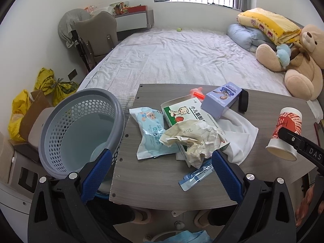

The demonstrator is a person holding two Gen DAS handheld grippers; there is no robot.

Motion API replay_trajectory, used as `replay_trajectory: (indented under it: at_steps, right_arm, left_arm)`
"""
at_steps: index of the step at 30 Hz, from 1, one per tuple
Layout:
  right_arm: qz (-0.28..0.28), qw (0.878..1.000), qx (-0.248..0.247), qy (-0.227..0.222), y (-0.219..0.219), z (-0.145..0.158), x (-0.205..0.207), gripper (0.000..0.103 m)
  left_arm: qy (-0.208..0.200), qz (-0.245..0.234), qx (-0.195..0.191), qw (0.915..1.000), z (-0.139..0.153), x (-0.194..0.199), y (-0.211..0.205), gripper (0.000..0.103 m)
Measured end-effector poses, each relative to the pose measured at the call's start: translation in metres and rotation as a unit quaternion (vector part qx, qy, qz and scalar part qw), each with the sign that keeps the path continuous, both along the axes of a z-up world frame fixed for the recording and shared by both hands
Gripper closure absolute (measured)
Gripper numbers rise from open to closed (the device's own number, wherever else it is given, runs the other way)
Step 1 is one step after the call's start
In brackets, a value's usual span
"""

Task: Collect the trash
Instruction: 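Lift the paper cup with the right tool while the left tool grasps crumpled tissue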

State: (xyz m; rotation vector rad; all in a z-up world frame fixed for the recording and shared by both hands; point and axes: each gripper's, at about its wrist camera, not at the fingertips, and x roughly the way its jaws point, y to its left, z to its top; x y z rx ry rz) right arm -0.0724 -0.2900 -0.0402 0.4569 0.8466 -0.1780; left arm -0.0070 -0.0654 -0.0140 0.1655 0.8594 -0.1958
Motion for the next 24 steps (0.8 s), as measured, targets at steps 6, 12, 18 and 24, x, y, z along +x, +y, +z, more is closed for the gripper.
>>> replay_trajectory:
  at_steps: [6, 12, 18, 24]
  right_arm:
    - [-0.007, 1.0, 0.008, -0.004, -0.007, -0.002, -0.011, 0.038]
    - [-0.014, 1.0, 0.014, -0.008, -0.013, -0.002, -0.018, 0.038]
    - [-0.018, 1.0, 0.021, -0.007, -0.017, -0.006, -0.021, 0.038]
    - [-0.018, 0.999, 0.027, -0.005, -0.018, -0.009, -0.021, 0.038]
  left_arm:
    - [0.009, -0.011, -0.01, 0.9999, -0.004, -0.001, -0.007, 0.006]
    - [0.018, -0.038, -0.014, 0.999, -0.011, 0.0, -0.024, 0.006]
    - [0.028, -0.051, -0.015, 0.9982, -0.023, 0.011, -0.038, 0.006]
    - [0.041, -0.045, -0.011, 0.9981, -0.039, 0.026, -0.042, 0.006]
